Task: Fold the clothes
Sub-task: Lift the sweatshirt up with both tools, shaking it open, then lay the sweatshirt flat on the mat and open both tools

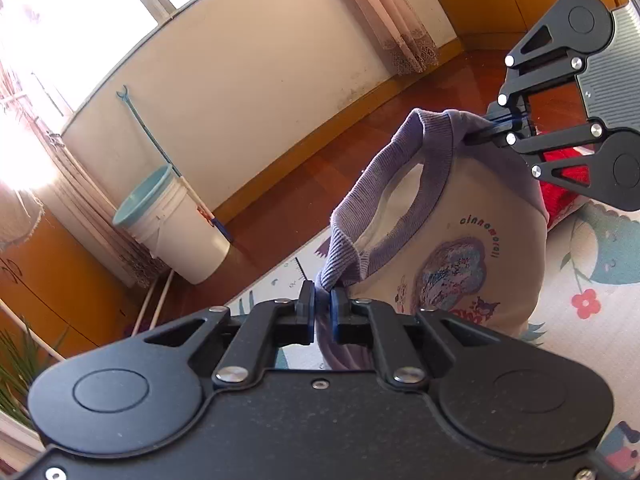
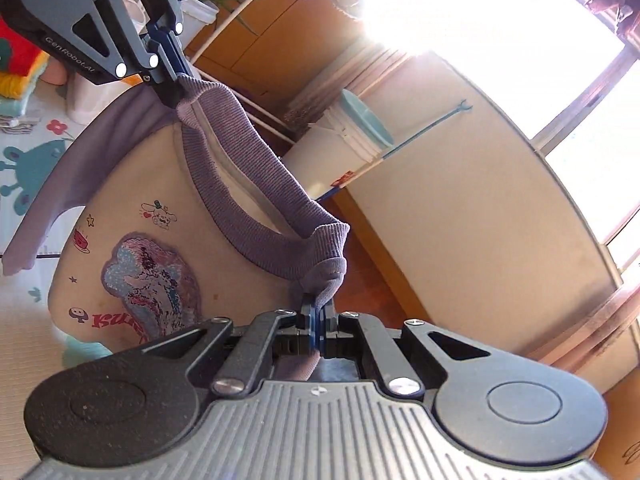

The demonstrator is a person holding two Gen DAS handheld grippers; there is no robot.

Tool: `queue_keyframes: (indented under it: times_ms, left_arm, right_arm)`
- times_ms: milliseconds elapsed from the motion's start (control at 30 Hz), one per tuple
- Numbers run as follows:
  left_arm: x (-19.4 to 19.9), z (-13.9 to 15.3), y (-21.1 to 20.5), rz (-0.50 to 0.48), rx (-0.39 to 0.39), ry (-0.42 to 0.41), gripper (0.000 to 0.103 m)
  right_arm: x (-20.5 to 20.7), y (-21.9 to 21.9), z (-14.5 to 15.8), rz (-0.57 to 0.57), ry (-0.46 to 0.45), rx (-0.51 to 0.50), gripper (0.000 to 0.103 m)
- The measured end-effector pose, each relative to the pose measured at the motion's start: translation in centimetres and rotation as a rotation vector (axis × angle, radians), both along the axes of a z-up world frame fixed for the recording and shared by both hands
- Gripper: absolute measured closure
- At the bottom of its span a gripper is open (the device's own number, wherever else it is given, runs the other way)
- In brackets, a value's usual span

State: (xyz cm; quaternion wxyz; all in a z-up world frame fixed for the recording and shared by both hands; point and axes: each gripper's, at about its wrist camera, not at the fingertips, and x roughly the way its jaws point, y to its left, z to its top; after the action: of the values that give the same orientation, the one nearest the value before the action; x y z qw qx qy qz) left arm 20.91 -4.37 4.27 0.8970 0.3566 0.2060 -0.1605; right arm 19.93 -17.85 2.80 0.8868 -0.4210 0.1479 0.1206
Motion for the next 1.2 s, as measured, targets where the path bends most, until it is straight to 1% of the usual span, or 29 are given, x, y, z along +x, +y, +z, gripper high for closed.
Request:
queue_keyframes:
  times_ms: [33,67,100,133,200,267,300,400,467,533,600,667,733,833,900,1000,1067,1133,1200]
  left_arm:
    - [-0.1,-0.6,0.0,-0.01,0.012,0.013,0.098]
    - [-0.3,-1.6,-0.3,-0.027,0.049,0.026,0.098]
    - [-0.7,-2.8,-0.4,-0.049,0.086,0.05,0.097]
    - [-1.1,-3.9,-0.6,-0.072,0.12,0.075,0.098]
    - [-2.5,-6.3,-0.9,-0.125,0.18,0.137,0.098]
    - [-4.7,-8.8,-1.2,-0.198,0.266,0.179,0.098]
    - [-5.7,-9.8,-1.3,-0.226,0.293,0.203,0.098]
    - [-8.8,-12.9,-1.5,-0.306,0.369,0.271,0.098]
    - [-11.2,-14.9,-1.6,-0.364,0.426,0.307,0.098]
    - [-13.1,-16.9,-1.7,-0.402,0.463,0.337,0.098]
    - [-15.2,-18.9,-1.9,-0.446,0.508,0.357,0.098]
    - [-17.0,-20.9,-1.9,-0.49,0.561,0.369,0.098]
    - [-18.6,-22.5,-1.8,-0.531,0.614,0.37,0.098]
    - [-20.6,-24.2,-1.3,-0.585,0.694,0.347,0.098]
    - [-21.6,-25.1,-1.1,-0.604,0.719,0.342,0.098]
    - [-22.8,-26.4,-0.8,-0.625,0.747,0.334,0.098]
    - [-23.4,-27.0,-0.9,-0.613,0.732,0.346,0.098]
    - [-24.0,-27.2,-1.1,-0.604,0.682,0.4,0.098]
    - [-24.6,-27.4,-1.4,-0.602,0.607,0.515,0.096]
  right_arm:
    - [0.3,0.1,-0.5,-0.009,-0.043,-0.012,0.1]
    - [0.5,0.0,-1.2,-0.013,-0.063,-0.018,0.1]
    - [0.6,-0.2,-1.9,-0.006,-0.059,-0.02,0.1]
    - [0.5,-0.5,-2.7,0.013,-0.031,-0.023,0.1]
    - [-0.2,-1.0,-4.9,0.064,0.057,-0.067,0.1]
    - [-1.1,-1.4,-6.9,0.109,0.169,-0.103,0.1]
    - [-1.9,-1.5,-8.1,0.141,0.216,-0.137,0.1]
    - [-5.2,-1.3,-11.4,0.222,0.346,-0.237,0.1]
    - [-8.2,-0.7,-13.5,0.278,0.423,-0.302,0.1]
    - [-11.4,0.1,-15.6,0.334,0.491,-0.37,0.1]
    - [-14.3,0.9,-17.4,0.394,0.533,-0.443,0.1]
    - [-16.6,1.3,-19.0,0.441,0.561,-0.493,0.1]
    - [-18.2,1.7,-20.2,0.462,0.584,-0.512,0.1]
    - [-20.1,2.6,-21.8,0.48,0.609,-0.504,0.1]
    - [-21.5,3.3,-22.8,0.499,0.616,-0.5,0.1]
    - [-23.5,3.1,-24.5,0.557,0.637,-0.547,0.1]
    - [-24.7,2.6,-25.4,0.595,0.652,-0.594,0.1]
    - [-25.4,2.1,-26.1,0.597,0.681,-0.626,0.1]
    - [-25.6,1.5,-26.5,0.584,0.733,-0.64,0.1]
